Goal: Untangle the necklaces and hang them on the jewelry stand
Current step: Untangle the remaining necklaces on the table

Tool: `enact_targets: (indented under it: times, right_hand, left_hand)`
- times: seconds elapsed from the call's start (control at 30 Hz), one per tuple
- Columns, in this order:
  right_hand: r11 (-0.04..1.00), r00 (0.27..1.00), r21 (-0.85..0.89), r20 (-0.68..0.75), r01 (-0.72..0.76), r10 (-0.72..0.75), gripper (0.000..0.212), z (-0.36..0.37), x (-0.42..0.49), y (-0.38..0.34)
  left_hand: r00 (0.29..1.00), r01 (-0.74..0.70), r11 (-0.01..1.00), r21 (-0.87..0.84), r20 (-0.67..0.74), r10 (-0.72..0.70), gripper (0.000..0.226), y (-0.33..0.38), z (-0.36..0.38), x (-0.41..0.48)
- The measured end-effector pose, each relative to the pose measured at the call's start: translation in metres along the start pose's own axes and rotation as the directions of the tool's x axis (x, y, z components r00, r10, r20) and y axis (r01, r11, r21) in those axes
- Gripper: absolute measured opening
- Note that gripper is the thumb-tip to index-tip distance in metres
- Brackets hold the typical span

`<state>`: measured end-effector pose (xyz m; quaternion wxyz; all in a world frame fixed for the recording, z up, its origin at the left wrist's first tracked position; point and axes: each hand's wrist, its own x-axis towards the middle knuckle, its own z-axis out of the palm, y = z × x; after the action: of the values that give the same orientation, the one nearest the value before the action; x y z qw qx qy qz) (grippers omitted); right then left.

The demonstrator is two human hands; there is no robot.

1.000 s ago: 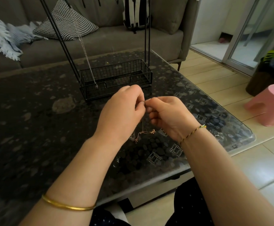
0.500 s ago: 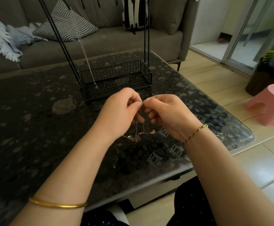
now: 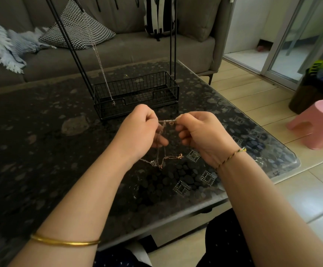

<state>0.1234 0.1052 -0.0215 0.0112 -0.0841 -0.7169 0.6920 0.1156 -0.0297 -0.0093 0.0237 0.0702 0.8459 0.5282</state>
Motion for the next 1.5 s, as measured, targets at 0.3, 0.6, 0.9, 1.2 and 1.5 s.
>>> enact_targets:
  times: [0.3,0.6,0.9,1.2,1.5]
  right_hand:
    - [0.996,0.997,0.084,-0.074,-0.012,0.018,0.025,0.0052,-0.0007,-0.0013]
    - [0.982,0.995,0.177,0.078,-0.072,0.059,0.012,0.0027,-0.0040,-0.0012]
    - [0.969,0.988,0.240,0.152,-0.059,0.023,0.009,0.0041,-0.0051,-0.0032]
    - [1.000,0.996,0.030,0.086,0.002,-0.005,0.014,0.0049,-0.0050,-0.0013]
    - [0.993,0.987,0.107,0.156,-0.041,0.024,0.012,0.0052,-0.0054,-0.0019]
  left_hand:
    - [0.997,0.039,0.997,0.070,0.071,-0.044,0.018,0.0026,0.0033,-0.0004]
    - [0.999,0.032,0.989,-0.141,-0.028,-0.037,0.012,-0.0018,0.0021,0.0006]
    - [0.992,-0.009,0.982,-0.186,-0.129,-0.016,0.013,0.0008,0.0022,0.0010]
    - [0.991,0.009,0.974,-0.228,-0.131,-0.040,0.016,0.0043,0.0019,-0.0003]
    - [0.989,0.090,0.948,-0.306,-0.082,-0.121,0.016,0.0056,0.0000,-0.0015]
